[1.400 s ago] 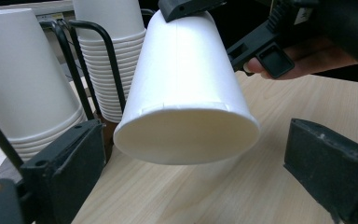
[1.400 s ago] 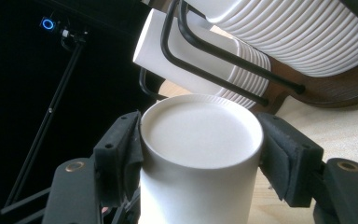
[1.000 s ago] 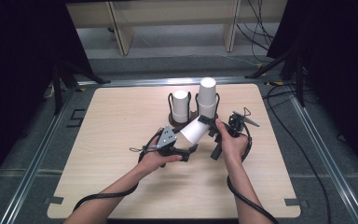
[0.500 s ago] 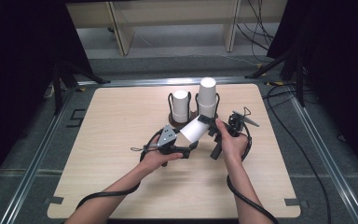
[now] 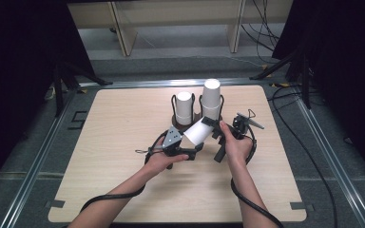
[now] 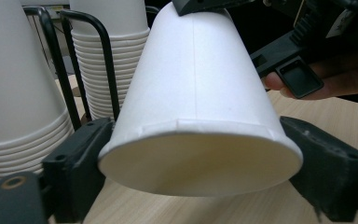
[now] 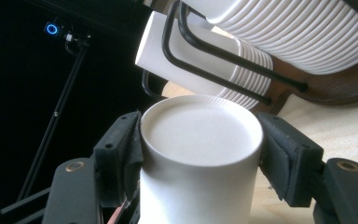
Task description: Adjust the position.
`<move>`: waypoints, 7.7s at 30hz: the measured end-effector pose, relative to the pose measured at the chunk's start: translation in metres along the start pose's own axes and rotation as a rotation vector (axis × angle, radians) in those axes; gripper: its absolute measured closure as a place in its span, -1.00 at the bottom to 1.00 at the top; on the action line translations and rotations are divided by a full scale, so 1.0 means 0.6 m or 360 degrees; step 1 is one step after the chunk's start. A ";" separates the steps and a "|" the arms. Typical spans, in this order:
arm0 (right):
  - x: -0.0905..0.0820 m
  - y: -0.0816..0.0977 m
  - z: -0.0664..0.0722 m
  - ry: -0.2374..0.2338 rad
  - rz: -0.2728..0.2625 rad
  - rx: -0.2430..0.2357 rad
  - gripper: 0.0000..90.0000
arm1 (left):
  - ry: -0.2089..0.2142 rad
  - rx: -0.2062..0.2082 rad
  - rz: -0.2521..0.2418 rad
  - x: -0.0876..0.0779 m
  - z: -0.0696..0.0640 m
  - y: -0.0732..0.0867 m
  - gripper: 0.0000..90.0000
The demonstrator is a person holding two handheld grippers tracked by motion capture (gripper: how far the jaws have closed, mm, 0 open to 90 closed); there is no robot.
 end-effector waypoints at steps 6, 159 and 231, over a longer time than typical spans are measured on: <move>-0.004 0.001 0.001 -0.0041 0.0012 -0.0017 -0.26 | 0.0013 0.0026 -0.0005 -0.009 0.002 -0.005 -0.51; -0.077 0.040 -0.060 -0.0055 0.0318 -0.1613 -0.43 | 0.0630 0.0619 0.0756 -0.149 0.047 -0.061 -0.30; -0.064 0.095 -0.040 -0.0177 0.0735 -0.1912 -0.41 | 0.0939 0.0992 0.1424 -0.172 0.028 -0.083 -0.26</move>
Point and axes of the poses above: each handheld gripper's, and its own axes: x roughly forward along the jaws, y roughly out of its underside, z roughly to its left, the point moved 5 cm from there along x, roughly forward along the jaws, and after that the axes turned 2 degrees about y, right-handed, at the moved point
